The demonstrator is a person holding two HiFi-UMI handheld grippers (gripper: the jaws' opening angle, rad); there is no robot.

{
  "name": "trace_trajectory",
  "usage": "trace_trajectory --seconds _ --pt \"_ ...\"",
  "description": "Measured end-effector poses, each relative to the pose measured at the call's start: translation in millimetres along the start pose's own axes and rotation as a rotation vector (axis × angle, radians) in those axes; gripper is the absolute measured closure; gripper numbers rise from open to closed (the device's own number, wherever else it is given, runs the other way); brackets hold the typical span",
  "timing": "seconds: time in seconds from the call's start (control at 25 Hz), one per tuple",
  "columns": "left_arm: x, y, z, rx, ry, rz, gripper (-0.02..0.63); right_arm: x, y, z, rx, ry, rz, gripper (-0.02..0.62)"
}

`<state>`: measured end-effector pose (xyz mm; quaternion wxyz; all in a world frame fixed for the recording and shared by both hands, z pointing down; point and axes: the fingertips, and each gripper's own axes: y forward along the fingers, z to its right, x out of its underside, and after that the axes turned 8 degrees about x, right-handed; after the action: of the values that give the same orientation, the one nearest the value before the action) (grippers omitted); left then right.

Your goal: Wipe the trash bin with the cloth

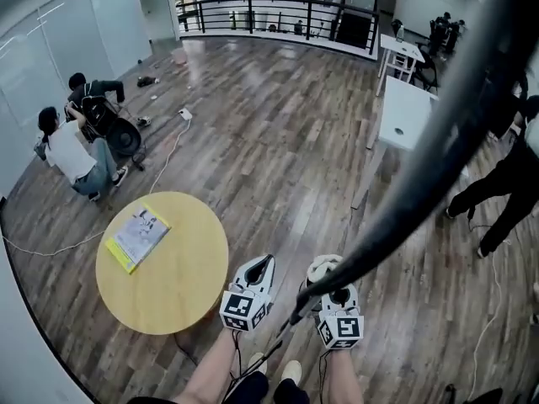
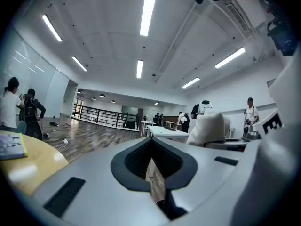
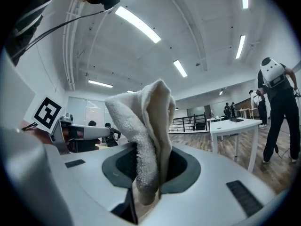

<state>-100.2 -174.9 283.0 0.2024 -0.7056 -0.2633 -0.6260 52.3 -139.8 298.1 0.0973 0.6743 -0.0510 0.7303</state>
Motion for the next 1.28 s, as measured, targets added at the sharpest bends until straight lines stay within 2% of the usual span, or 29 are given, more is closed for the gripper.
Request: trace_trajectory --seconds 0.24,0.44,0.6,0.8,1.28 --pt "-86.4 -13.7 36.5 0.031 0.025 0.032 0.611 -96.1 -30.5 19.2 0.041 -0.012 0.048 0.5" --pt "-138.3 -29.2 64.8 0.062 0.069 0.051 0.611 -162.9 -58.8 28.8 0.079 0.039 0.102 0.5" --pt "-160.5 -35.8 84.9 0.084 0.098 0.051 0.611 -200.1 -78.5 25.2 0.081 0.038 0.119 0.5" --pt "-171.5 -40.8 94.2 0.09 0.093 0.062 0.611 -216.1 -91.7 24.2 0.083 -0.008 0.125 0.5" --pt "-185.9 -27.9 95.9 0.093 0.082 0.089 0.611 -205.8 -85.9 20.1 0.086 -0.007 0.102 0.5"
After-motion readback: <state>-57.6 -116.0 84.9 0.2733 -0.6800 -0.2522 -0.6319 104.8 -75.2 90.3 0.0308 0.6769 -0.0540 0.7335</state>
